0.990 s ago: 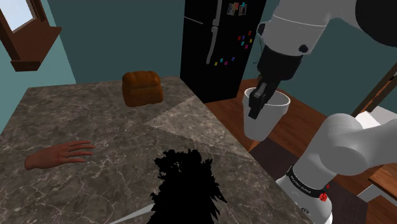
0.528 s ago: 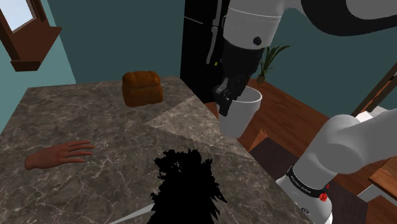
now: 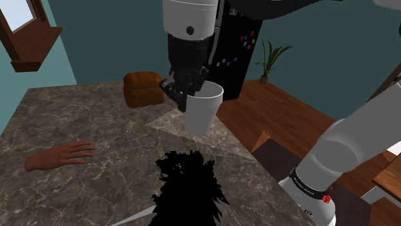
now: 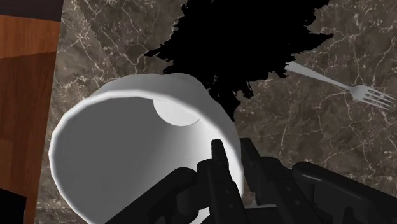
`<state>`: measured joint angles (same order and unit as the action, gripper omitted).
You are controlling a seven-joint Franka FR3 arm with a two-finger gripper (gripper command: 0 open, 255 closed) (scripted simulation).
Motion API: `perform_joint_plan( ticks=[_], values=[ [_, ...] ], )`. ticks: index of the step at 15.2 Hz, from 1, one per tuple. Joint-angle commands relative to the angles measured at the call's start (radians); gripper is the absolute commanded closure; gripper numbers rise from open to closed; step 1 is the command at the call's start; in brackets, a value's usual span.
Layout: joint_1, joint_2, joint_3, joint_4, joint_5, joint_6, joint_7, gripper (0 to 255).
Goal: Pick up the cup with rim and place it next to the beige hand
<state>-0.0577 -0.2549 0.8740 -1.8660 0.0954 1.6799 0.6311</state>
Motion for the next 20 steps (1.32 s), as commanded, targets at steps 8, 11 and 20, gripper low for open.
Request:
perform_joint_plan(
  ticks=[8,11,20],
  values=[
    [0.209,0.641,0.124,0.511,-0.505,-0.155,0.327,255],
    [0.393,0.817,0.056,0.768,-0.626,-0.259,0.339,255],
    [0.499,0.946,-0.001,0.892,-0.696,-0.251,0.335,255]
  ],
)
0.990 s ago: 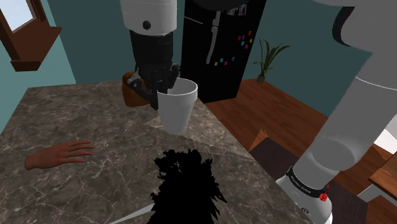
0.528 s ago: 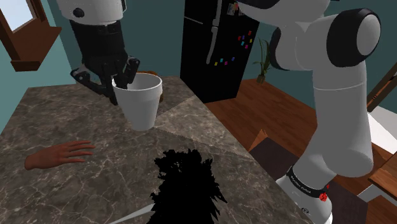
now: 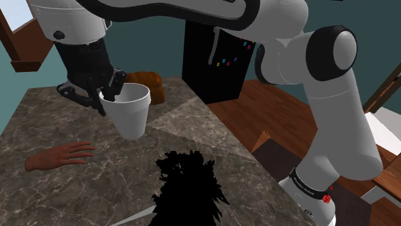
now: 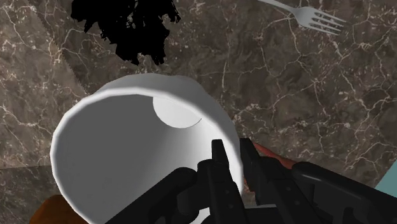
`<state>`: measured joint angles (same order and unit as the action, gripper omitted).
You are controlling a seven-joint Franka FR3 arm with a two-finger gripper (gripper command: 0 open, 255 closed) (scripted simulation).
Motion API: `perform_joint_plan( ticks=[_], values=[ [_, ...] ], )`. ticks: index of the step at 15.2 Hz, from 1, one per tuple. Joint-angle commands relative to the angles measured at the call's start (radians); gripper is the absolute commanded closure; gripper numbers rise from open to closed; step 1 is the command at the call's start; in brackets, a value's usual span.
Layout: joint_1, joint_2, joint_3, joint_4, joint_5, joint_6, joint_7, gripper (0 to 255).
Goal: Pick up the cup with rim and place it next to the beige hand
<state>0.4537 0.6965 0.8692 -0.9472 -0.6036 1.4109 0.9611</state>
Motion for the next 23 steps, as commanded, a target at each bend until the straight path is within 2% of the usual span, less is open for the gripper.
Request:
perform_joint_plan(
  ticks=[1,11,23],
  values=[
    [-0.024,-0.010,0.006,-0.051,0.006,0.035,0.010,255],
    [-0.102,-0.028,0.018,-0.244,0.015,0.182,0.048,255],
    [-0.144,-0.009,0.009,-0.394,-0.005,0.327,0.087,255]
  ],
)
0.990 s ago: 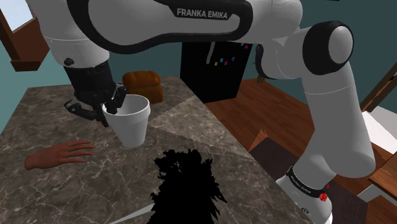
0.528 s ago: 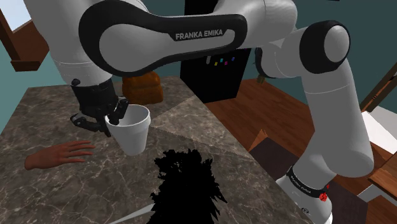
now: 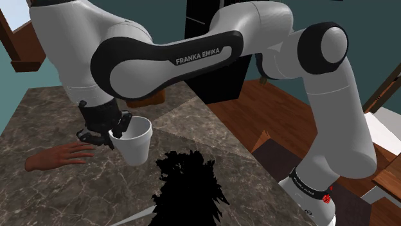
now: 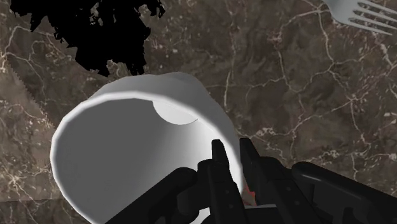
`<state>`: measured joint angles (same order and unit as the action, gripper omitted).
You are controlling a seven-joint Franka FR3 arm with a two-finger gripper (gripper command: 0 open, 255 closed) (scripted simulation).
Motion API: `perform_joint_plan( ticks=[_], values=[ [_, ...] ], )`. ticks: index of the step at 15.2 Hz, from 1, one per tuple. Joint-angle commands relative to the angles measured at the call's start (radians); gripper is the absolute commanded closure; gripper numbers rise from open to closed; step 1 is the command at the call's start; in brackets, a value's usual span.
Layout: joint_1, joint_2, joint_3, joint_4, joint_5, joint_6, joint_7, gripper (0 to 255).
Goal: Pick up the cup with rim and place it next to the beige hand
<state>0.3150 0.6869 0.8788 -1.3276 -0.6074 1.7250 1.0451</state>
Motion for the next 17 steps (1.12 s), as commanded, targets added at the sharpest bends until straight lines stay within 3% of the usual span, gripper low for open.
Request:
perform_joint_plan(
  ticks=[1,7,15,16,17],
  values=[
    [-0.007,0.003,-0.002,-0.023,-0.004,0.024,0.006,255],
    [-0.014,0.025,-0.015,-0.075,-0.024,0.087,0.025,255],
    [-0.014,0.026,-0.016,-0.077,-0.025,0.089,0.026,255],
    [-0.014,0.026,-0.016,-0.077,-0.025,0.089,0.026,0],
    [-0.014,0.026,-0.016,-0.077,-0.025,0.089,0.026,0]
  ],
)
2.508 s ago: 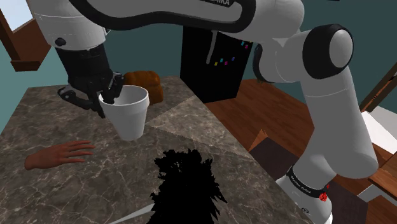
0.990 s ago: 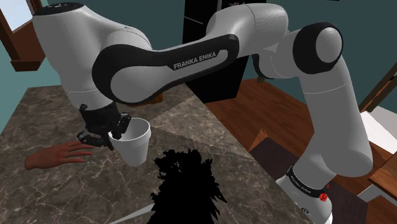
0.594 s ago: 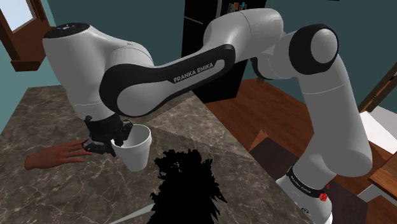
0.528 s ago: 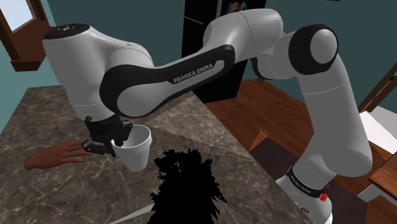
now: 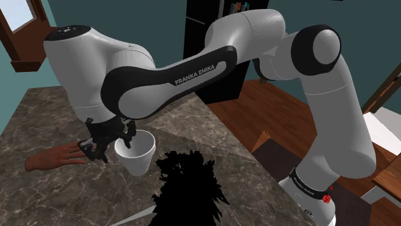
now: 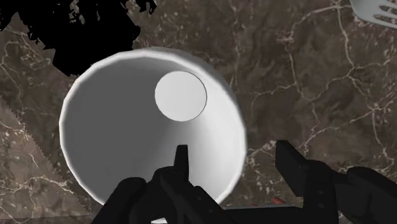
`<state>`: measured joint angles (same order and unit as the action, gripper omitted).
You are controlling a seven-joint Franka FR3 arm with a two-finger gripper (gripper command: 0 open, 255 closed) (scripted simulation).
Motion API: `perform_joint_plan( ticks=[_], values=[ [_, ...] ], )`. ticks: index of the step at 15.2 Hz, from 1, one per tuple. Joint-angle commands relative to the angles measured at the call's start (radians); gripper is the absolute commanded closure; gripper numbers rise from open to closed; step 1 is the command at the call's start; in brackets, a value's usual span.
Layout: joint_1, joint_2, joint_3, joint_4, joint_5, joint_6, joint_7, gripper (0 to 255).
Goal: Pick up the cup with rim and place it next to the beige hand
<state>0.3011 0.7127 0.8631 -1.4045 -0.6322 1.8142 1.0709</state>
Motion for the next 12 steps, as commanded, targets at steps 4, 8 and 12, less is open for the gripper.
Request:
perform_joint_plan(
  ticks=[4,8,12],
  values=[
    [0.000,0.000,0.000,0.000,0.000,0.000,0.000,0],
    [0.025,-0.026,0.017,0.095,0.027,-0.105,-0.024,0],
    [0.025,-0.026,0.016,0.095,0.027,-0.105,-0.024,0]
  ],
)
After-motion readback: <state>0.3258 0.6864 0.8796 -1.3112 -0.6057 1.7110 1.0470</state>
